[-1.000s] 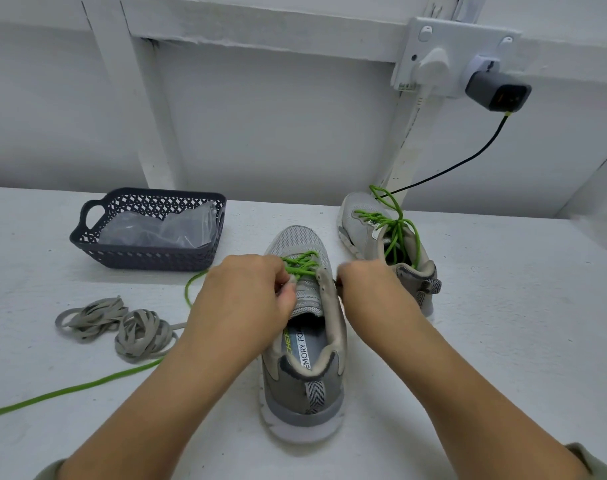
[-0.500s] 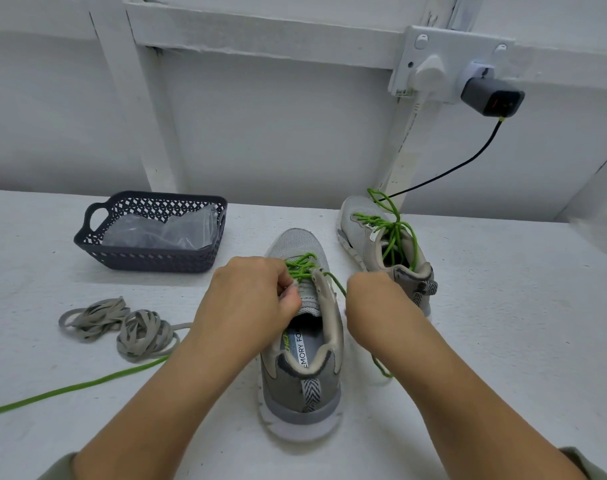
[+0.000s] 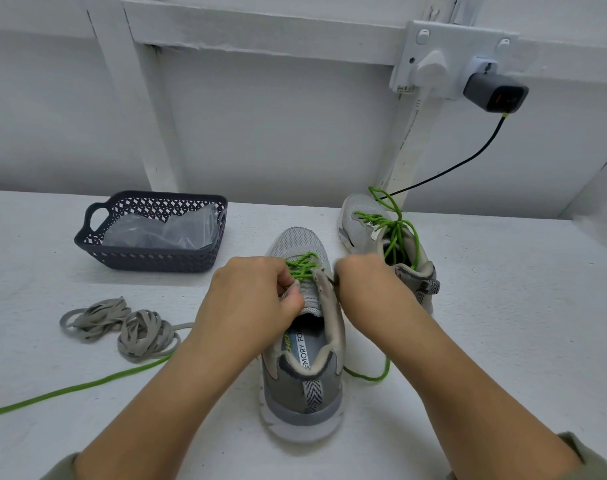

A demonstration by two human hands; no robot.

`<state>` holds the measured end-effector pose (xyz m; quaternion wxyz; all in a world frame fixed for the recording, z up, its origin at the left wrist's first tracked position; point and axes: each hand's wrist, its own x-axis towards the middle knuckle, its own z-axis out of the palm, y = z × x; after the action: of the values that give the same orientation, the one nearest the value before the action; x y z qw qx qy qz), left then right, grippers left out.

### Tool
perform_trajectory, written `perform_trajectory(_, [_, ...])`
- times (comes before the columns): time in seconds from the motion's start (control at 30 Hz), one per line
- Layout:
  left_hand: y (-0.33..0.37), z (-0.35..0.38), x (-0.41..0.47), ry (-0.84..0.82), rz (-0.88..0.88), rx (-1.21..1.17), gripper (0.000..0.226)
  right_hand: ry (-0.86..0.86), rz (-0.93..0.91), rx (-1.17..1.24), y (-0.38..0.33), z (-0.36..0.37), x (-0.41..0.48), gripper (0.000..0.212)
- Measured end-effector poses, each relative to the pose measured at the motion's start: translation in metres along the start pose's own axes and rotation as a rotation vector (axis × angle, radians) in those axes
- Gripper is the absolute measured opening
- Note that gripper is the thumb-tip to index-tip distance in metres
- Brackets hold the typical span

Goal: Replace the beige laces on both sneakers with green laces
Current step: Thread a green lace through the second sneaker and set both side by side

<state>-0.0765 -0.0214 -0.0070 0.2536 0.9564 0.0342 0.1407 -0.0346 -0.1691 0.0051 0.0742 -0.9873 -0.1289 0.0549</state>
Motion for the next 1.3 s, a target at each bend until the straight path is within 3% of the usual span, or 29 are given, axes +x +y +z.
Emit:
perform_trajectory(0.1, [-0.001,-0.001,0.000,0.005,-0.001,-0.019,0.010,-0.133,0.090,-0.059,0.004,-0.003,-0.008,0.033])
perform_trajectory(0.2, [-0.001,-0.001,0.000,0.009,-0.002,-0.021,0.009,0.042,-0.030,0.018,-0.001,-0.001,0.004,0.010])
perform_trajectory(0.23, [-0.001,-0.001,0.000,0.010,-0.001,-0.022,0.009,0.089,-0.067,0.041,-0.005,-0.003,0.006,0.016])
perform_trajectory(0.3, [-0.002,-0.001,-0.001,0.012,0.002,-0.026,0.010,0.015,-0.041,0.008,-0.004,-0.007,0.005,0.013])
perform_trajectory(0.43, [-0.005,-0.003,-0.001,0.026,-0.004,-0.053,0.012,-0.225,0.158,-0.138,0.008,-0.003,-0.008,0.034])
perform_trajectory(0.53, [-0.004,-0.003,-0.001,0.028,-0.005,-0.047,0.011,-0.064,0.051,0.017,0.006,0.006,-0.001,0.007])
perform_trajectory(0.6, [-0.003,-0.003,-0.001,0.024,-0.001,-0.035,0.012,0.076,-0.042,0.095,0.000,0.003,0.005,0.025])
perform_trajectory(0.67, [-0.003,-0.002,-0.001,0.023,-0.003,-0.035,0.013,0.023,-0.027,0.046,0.002,-0.002,0.005,0.014])
perform_trajectory(0.77, [-0.004,-0.003,-0.002,0.026,-0.013,-0.043,0.013,-0.226,0.129,-0.073,0.007,-0.002,-0.003,0.029])
perform_trajectory(0.87, [-0.005,-0.003,-0.001,0.031,-0.003,-0.051,0.014,-0.079,0.048,0.017,0.006,0.005,0.003,0.009])
perform_trajectory(0.93, [-0.006,-0.003,-0.001,0.028,-0.003,-0.056,0.015,0.050,-0.023,0.090,0.002,0.007,0.008,0.018])
perform_trajectory(0.97, [-0.006,-0.002,-0.001,0.023,-0.005,-0.059,0.015,0.045,-0.026,0.093,0.004,0.007,0.009,0.012])
perform_trajectory(1.07, [-0.011,-0.002,0.002,0.011,-0.017,-0.117,0.017,-0.110,0.094,0.036,0.010,0.010,0.003,0.032])
perform_trajectory(1.17, [-0.026,-0.006,0.010,-0.081,-0.067,-0.230,0.015,-0.161,0.130,-0.025,0.014,0.016,0.013,0.035])
perform_trajectory(1.3, [-0.046,0.000,0.012,-0.303,0.011,-0.182,0.010,-0.145,0.085,0.023,0.016,0.006,0.014,0.025])
